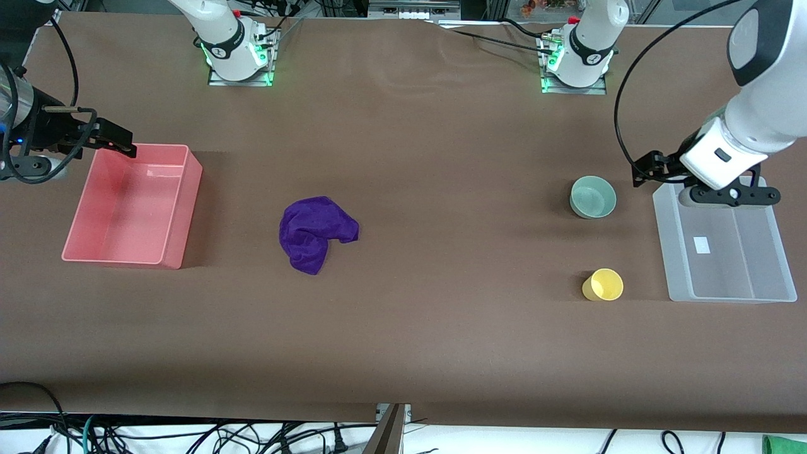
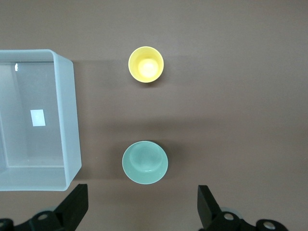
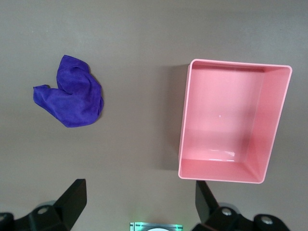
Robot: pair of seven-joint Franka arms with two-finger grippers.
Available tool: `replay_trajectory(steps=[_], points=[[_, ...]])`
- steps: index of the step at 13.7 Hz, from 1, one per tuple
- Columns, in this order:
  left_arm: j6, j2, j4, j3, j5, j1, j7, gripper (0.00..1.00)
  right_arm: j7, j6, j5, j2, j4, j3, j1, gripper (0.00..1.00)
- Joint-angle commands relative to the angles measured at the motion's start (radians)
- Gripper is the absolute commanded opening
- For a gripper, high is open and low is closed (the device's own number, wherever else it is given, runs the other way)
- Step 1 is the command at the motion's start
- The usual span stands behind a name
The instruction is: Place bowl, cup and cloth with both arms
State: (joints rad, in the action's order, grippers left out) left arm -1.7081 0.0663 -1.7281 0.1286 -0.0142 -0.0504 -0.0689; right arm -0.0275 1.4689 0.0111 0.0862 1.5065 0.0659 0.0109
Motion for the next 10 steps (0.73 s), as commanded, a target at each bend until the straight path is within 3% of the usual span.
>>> replay_trajectory(steps=[1, 4, 6, 8, 10], points=[[0.036, 0.061, 0.036, 0.002, -0.024, -0.023, 0.093, 1.00, 0.009, -0.001, 0.007, 0.009, -0.015, 0.006, 0.006, 1.00], [0.125, 0.088, 0.028, 0.002, -0.026, -0.028, 0.243, 1.00, 0.009, 0.002, 0.009, 0.015, -0.014, 0.006, 0.006, 1.00], [0.127, 0.125, 0.022, 0.002, -0.039, -0.031, 0.486, 1.00, 0.011, 0.010, 0.004, 0.065, -0.005, 0.008, -0.009, 1.00], [0.082, 0.167, 0.007, 0.003, -0.061, -0.037, 0.747, 1.00, 0.009, 0.013, -0.008, 0.128, -0.003, 0.008, -0.025, 1.00], [-0.070, 0.185, -0.071, 0.002, -0.072, -0.060, 0.965, 1.00, -0.006, 0.086, 0.009, 0.211, 0.001, 0.009, -0.061, 1.00]])
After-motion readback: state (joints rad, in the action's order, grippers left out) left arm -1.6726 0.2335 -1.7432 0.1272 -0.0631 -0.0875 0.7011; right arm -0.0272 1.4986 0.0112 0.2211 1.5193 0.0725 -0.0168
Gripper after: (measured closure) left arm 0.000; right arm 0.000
